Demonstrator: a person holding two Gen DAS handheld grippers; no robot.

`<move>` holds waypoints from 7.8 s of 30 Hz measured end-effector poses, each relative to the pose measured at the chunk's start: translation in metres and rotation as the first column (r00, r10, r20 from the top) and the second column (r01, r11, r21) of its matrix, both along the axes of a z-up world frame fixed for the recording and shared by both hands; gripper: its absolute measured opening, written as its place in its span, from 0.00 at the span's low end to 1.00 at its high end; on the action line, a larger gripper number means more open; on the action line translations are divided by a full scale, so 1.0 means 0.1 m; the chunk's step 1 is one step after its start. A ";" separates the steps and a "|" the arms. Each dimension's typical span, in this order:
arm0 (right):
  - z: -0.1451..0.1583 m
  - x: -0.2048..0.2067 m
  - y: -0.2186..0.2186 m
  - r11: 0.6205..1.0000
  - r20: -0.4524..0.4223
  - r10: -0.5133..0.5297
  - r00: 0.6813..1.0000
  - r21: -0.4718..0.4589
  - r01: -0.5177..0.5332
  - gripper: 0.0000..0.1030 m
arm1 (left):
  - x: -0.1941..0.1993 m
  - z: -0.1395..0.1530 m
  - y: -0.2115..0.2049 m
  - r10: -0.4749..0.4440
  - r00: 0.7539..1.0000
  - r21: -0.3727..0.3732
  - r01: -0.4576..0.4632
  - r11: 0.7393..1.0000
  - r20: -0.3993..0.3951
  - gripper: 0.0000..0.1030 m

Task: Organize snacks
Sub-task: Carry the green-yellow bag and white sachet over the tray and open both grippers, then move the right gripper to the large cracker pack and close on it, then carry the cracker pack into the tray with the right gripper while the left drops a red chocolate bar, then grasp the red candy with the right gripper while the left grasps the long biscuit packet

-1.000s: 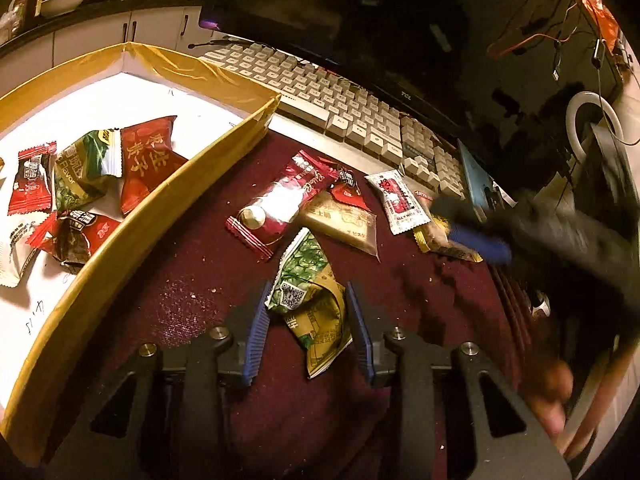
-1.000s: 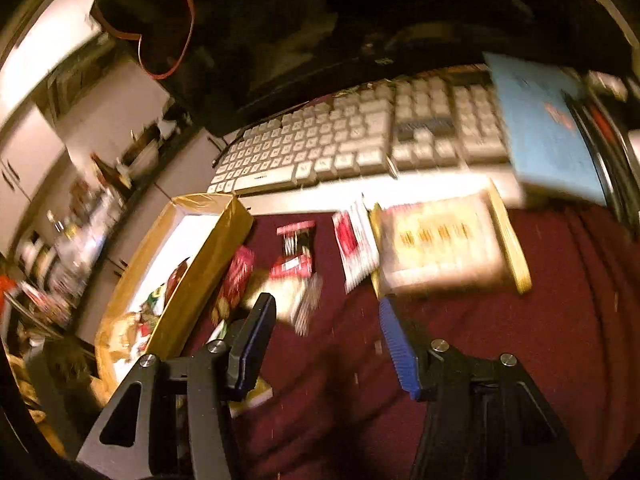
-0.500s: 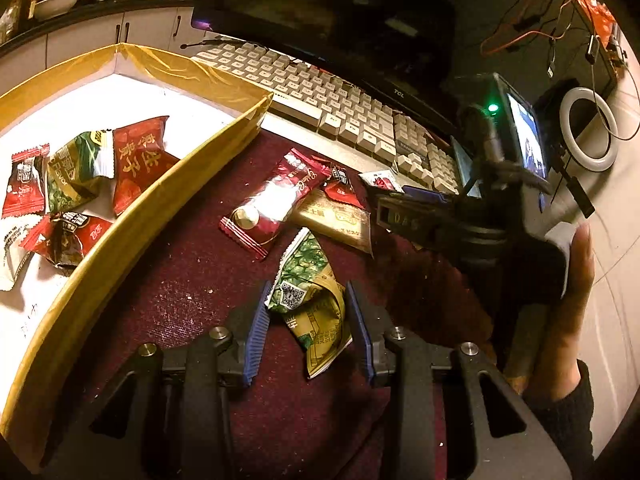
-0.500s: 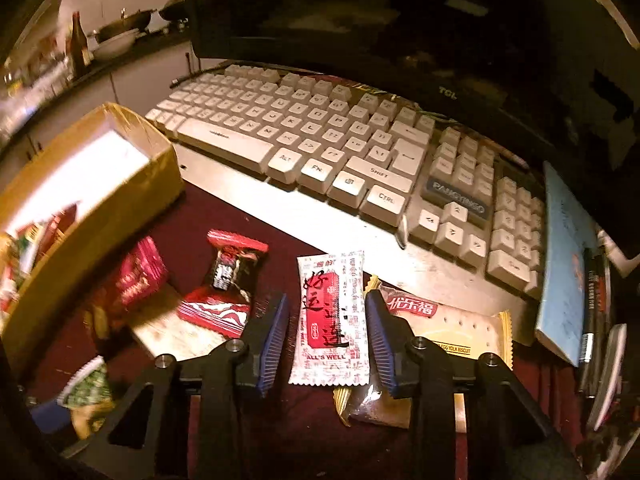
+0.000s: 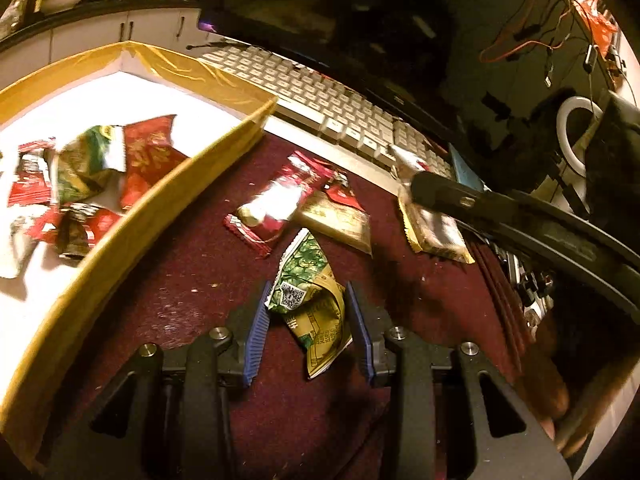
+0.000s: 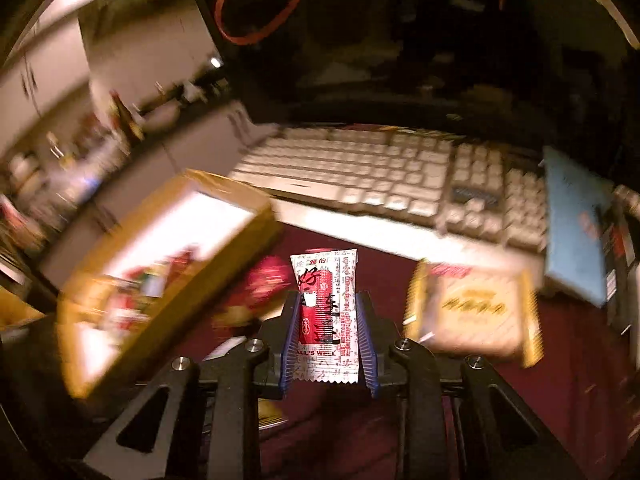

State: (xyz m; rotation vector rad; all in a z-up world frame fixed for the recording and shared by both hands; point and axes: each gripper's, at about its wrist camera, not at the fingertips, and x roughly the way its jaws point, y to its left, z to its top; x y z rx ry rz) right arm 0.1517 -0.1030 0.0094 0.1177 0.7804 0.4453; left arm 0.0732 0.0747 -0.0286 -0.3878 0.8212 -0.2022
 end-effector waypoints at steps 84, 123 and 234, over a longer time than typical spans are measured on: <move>-0.45 -0.15 -0.73 0.963 -0.265 -0.152 0.952 0.177 0.203 0.70 | -0.08 0.39 -0.03 0.053 0.998 0.121 -0.057 0.991 0.033 0.83; -0.47 0.11 -0.56 0.987 -0.195 -0.118 0.974 -0.135 0.092 0.70 | -0.13 0.41 0.07 0.035 0.998 0.079 -0.039 0.996 0.055 0.83; 0.31 0.23 0.99 0.971 -0.032 0.197 0.980 0.147 -0.190 0.71 | 0.08 0.49 1.02 0.280 0.959 0.180 -0.281 0.943 0.033 0.66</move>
